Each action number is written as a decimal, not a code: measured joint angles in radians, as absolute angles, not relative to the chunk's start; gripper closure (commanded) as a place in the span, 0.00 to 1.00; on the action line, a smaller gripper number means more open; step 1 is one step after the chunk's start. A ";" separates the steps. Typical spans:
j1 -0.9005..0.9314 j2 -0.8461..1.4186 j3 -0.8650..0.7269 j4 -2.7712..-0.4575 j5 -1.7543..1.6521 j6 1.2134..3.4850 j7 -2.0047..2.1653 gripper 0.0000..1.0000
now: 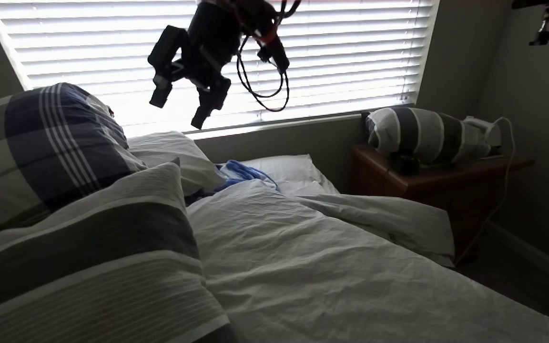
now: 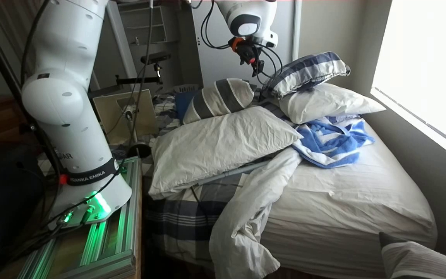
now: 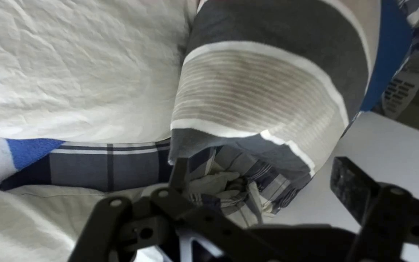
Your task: Pick up the gray and beige striped pillow and put it on the white pillow
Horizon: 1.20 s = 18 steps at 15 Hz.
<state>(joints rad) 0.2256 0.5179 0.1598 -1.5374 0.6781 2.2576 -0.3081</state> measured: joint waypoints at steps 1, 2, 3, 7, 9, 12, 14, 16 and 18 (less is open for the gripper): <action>0.227 0.561 0.163 -1.500 0.672 2.287 -0.268 0.00; 0.227 0.600 0.168 -1.465 0.668 2.309 -0.238 0.00; 0.227 0.637 0.173 -1.430 0.662 2.329 -0.213 0.00; 0.228 0.750 0.192 -1.315 0.618 2.363 -0.131 0.00; 0.230 0.791 0.201 -1.274 0.570 2.356 -0.108 0.00; 0.229 0.841 0.223 -1.221 0.508 2.303 -0.099 0.00; 0.228 0.872 0.241 -1.184 0.481 2.246 -0.099 0.00; 0.228 0.899 0.258 -1.148 0.462 2.168 -0.100 0.00; 0.228 0.925 0.271 -1.112 0.458 2.072 -0.100 0.25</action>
<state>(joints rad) 0.2282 0.9250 0.2714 -1.1115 0.4582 2.0723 -0.1000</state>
